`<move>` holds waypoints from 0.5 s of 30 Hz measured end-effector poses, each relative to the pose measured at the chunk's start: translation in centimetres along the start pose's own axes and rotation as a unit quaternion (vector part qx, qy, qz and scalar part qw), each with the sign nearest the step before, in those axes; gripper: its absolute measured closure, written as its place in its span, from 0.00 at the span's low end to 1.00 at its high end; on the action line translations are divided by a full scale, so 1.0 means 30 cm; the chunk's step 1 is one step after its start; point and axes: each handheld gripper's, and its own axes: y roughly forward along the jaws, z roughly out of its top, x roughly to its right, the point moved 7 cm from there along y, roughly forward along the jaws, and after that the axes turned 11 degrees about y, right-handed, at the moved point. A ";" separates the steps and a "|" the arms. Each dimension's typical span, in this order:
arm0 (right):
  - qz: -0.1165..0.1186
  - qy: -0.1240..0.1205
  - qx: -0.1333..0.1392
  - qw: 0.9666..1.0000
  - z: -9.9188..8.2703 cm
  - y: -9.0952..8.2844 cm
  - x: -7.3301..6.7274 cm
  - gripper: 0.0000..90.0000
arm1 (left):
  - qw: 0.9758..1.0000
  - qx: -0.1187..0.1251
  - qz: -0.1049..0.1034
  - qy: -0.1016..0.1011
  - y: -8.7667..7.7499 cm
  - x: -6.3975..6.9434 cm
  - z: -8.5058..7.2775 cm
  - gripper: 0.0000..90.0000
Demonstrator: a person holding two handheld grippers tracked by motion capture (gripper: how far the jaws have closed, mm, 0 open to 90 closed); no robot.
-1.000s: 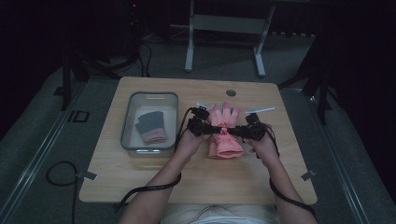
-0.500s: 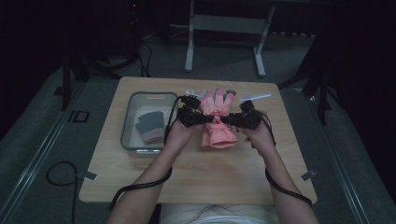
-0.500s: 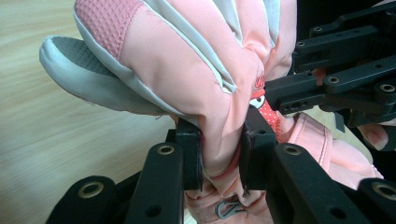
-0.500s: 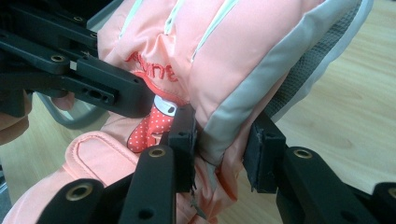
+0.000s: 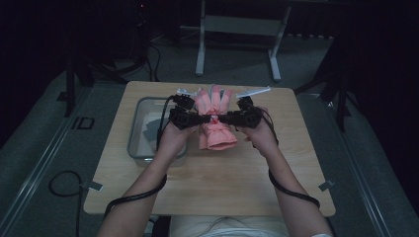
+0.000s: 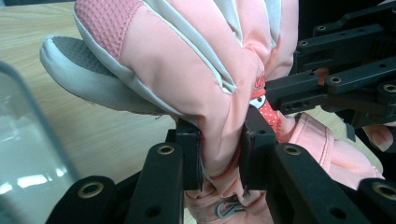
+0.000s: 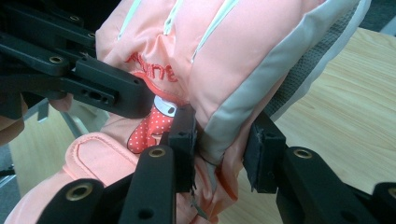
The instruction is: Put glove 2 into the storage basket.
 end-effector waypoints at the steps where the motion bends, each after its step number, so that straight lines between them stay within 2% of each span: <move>1: 0.002 -0.001 -0.001 1.000 0.005 0.005 -0.008 0.75 | 1.000 0.001 0.003 0.000 -0.011 -0.007 -0.002 0.81; 4: 0.004 -0.004 -0.001 1.000 0.015 0.017 -0.024 0.75 | 1.000 0.003 0.007 -0.003 -0.029 -0.019 -0.005 0.81; 15: 0.022 -0.019 -0.009 1.000 0.088 0.104 -0.126 0.75 | 0.999 0.009 0.036 -0.015 -0.141 -0.108 -0.024 0.81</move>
